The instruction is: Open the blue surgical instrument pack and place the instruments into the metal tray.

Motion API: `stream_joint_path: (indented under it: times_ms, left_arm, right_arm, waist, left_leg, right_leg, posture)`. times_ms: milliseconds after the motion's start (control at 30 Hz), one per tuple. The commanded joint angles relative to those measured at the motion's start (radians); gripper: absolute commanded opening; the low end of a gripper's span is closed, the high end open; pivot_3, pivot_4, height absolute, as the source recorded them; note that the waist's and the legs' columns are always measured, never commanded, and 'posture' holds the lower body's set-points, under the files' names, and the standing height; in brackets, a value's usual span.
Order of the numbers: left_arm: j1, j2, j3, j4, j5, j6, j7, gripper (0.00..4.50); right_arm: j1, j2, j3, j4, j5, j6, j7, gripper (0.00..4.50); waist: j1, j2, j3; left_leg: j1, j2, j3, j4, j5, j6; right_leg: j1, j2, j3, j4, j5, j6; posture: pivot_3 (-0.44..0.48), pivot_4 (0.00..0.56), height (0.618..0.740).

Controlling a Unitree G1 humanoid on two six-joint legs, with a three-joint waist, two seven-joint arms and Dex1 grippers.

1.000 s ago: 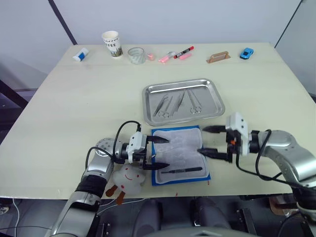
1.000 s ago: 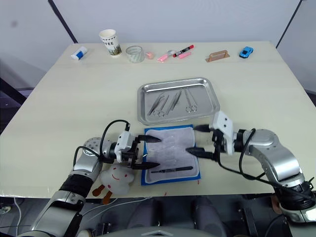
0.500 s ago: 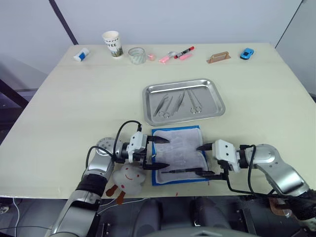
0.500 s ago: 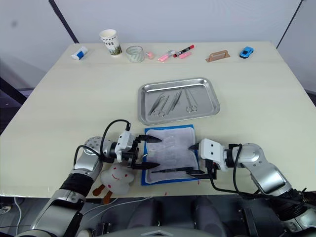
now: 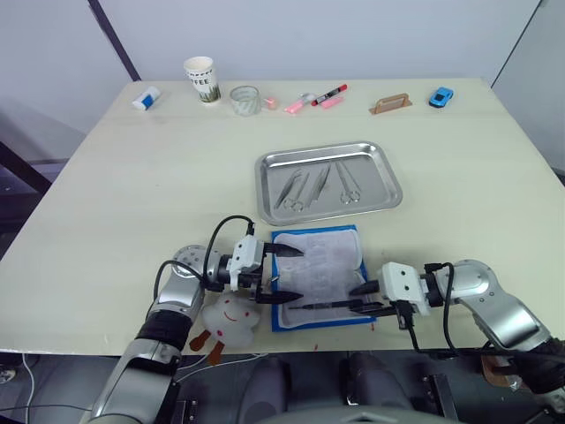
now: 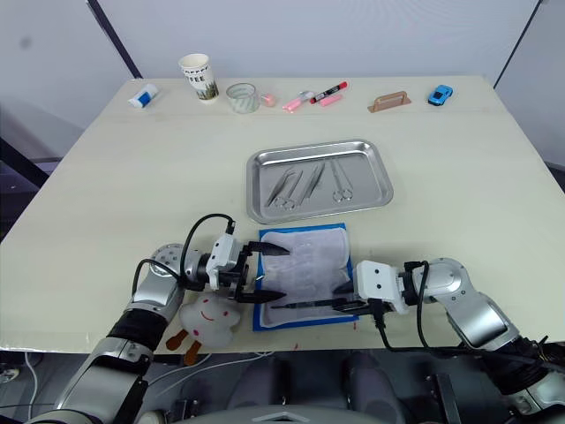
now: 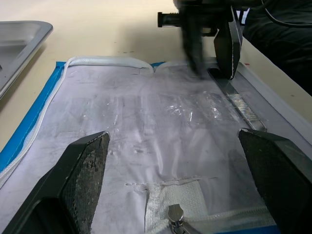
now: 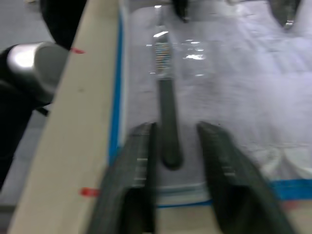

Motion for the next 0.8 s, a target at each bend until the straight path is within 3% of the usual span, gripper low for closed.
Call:
stream_joint_path:
  times_ms: [33,800]
  left_arm:
    - [0.024,0.011,-0.019,0.034,0.037,0.006,-0.004,4.5]
    - [0.018,0.01,-0.025,0.043,0.046,0.005,-0.004,4.5]
  right_arm:
    - [0.015,-0.035,0.021,0.043,-0.056,0.047,-0.002,0.17]
    - [-0.087,-0.042,0.016,-0.165,-0.065,0.21,-0.025,0.17]
  waist:
    - [0.0,-0.001,-0.001]
    - [0.0,-0.001,-0.001]
  left_leg:
    - [0.0,0.0,0.0,0.0,0.0,0.0]
    - [0.0,0.0,-0.001,0.0,0.0,0.0]
  right_leg:
    - [0.0,0.0,0.0,0.0,0.0,0.0]
    - [0.0,0.0,0.0,0.0,0.0,0.0]
  posture:
    - [0.0,0.15,0.725]
    - [0.0,0.15,0.725]
